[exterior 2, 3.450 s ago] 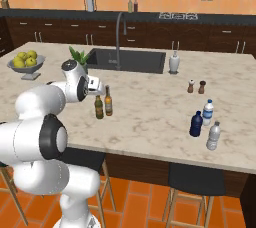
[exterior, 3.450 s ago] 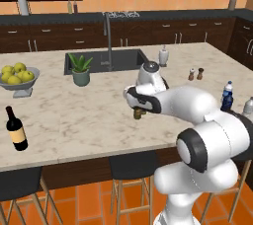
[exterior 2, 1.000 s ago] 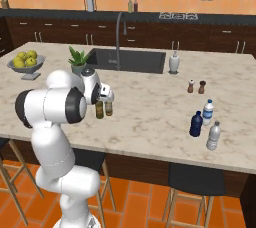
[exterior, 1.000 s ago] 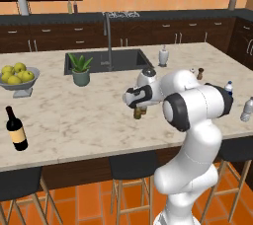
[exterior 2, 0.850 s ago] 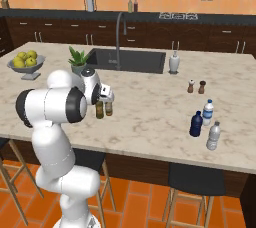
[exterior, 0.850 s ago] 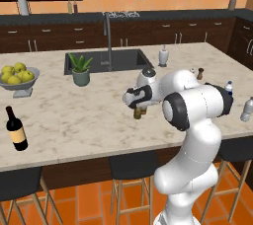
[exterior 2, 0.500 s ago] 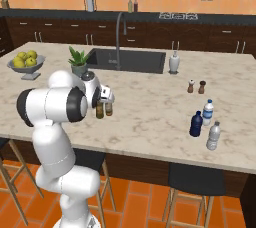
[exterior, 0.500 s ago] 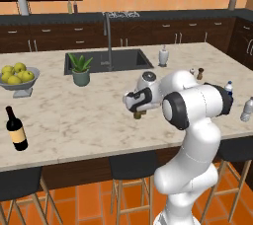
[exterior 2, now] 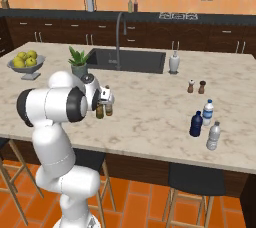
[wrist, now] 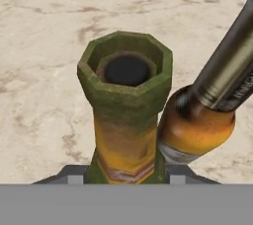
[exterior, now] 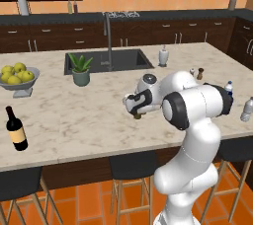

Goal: Move the plastic bottles in the middle to the plastics group, and the glass bottles in the middle to the glass group.

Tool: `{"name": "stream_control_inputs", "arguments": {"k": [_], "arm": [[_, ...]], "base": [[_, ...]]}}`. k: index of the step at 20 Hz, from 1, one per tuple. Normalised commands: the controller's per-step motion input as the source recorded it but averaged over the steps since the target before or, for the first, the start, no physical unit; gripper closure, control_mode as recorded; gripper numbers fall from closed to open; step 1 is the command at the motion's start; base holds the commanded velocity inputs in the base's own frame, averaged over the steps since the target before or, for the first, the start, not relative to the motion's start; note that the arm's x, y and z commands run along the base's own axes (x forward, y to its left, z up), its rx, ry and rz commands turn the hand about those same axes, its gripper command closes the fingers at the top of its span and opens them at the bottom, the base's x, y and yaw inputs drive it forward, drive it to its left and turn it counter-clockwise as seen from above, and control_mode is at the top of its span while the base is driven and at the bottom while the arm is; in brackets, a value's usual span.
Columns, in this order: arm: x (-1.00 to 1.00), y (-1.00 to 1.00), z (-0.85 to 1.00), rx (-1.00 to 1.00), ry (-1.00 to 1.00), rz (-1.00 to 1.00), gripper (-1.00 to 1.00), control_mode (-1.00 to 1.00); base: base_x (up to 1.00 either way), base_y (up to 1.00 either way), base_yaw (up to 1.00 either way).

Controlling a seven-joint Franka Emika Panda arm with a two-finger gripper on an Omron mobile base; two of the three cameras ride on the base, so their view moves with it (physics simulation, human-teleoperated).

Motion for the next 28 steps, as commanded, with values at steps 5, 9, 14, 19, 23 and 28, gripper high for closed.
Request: {"name": "stream_control_inputs", "arguments": {"k": [5,9,14,19,23,28], "arm": [[-0.22,0.0,0.11,0.0,0.0,0.0,1.0,-1.0],[-0.51,0.25,0.24,0.0,-0.06,0.0,1.0,-1.0],[-0.34,0.45,0.81,0.0,-0.01,0.05,1.0,-1.0],[-0.16,0.6,0.88,0.0,0.0,0.1,1.0,-1.0],[-0.17,0.66,0.33,0.0,0.01,0.22,1.0,-1.0],[-0.37,0.79,0.03,0.0,0.0,0.32,1.0,-1.0]], "base": [[0.0,0.0,0.0],[0.0,0.0,0.0],[0.0,0.0,0.0],[0.0,0.0,0.0],[0.0,0.0,0.0],[0.0,0.0,0.0]]}}
